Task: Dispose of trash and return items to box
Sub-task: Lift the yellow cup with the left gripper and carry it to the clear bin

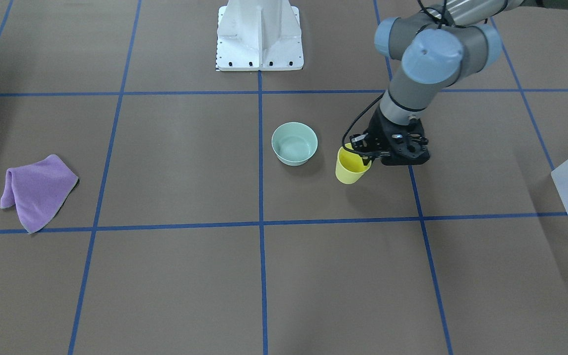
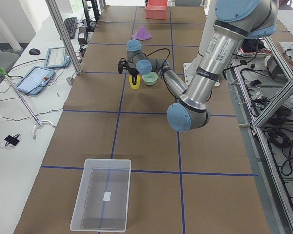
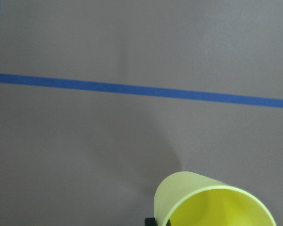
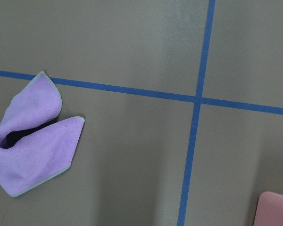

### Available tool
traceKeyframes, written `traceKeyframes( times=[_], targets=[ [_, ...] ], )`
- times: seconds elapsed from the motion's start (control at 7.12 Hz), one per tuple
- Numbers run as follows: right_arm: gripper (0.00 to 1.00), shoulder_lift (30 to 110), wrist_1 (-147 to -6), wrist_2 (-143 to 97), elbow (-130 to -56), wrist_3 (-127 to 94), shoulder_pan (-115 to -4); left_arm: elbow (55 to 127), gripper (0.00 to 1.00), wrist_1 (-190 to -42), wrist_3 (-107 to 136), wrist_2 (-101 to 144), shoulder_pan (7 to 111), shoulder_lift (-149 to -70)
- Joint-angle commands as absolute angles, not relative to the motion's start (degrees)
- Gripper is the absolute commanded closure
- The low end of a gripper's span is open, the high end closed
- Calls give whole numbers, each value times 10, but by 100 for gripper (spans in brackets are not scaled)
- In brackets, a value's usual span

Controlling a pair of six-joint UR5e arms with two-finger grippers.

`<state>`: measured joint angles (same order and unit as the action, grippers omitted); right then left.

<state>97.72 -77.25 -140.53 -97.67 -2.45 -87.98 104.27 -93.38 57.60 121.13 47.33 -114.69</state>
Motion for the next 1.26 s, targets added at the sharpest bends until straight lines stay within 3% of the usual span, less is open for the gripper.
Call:
traceKeyframes(
  times=[0.0,0.28,0.56,0.98,1.12],
  targets=[
    [0,976,-773,-1405,-978,-25,-880,1095,100,-891,329,1231,589,-1033],
    [0,976,-773,-1405,-978,-25,-880,1045,100,-893,64,1281,754,-957],
    [0,974,-773,-1404,-976,-25,-880,850,100,-917,-183,1344,891,-993],
    [0,973,-773,-1404,-976,-25,-879,496,100,-1159,-221,1344,927,-1114],
    [0,973,-773,-1404,-976,-25,-879,472,100,-1177,-219,1345,929,-1120]
  ],
)
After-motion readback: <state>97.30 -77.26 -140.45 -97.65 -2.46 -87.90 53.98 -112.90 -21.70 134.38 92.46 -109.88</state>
